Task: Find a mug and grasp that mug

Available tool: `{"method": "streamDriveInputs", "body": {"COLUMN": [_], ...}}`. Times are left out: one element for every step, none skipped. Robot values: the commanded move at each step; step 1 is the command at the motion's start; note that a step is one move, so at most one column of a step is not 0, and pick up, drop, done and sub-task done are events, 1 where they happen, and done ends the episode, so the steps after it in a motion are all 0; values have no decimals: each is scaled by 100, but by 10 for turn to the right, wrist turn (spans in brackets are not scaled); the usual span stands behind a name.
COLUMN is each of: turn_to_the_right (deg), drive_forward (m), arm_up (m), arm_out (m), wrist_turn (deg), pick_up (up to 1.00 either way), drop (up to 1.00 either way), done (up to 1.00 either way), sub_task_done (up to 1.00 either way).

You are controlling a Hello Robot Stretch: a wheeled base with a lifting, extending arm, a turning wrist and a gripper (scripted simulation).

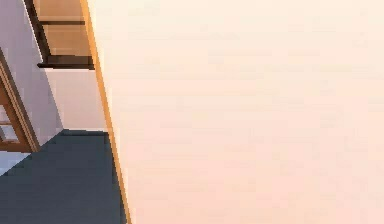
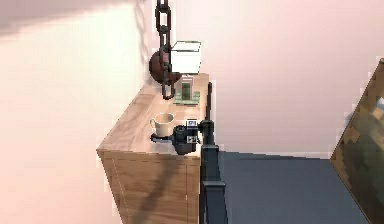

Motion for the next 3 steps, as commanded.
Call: {"method": "streamDriveInputs", "body": {"turn_to_the_right": [0,0,0], "drive_forward": [0,0,0], "arm_up": [0,10,0], "arm_out": [0,0,0], "wrist_turn": [0,0,0], "pick_up": [100,0,0], "drop": [0,0,0], "done": [0,0,100], "sub_task_done": [0,0,0]}}
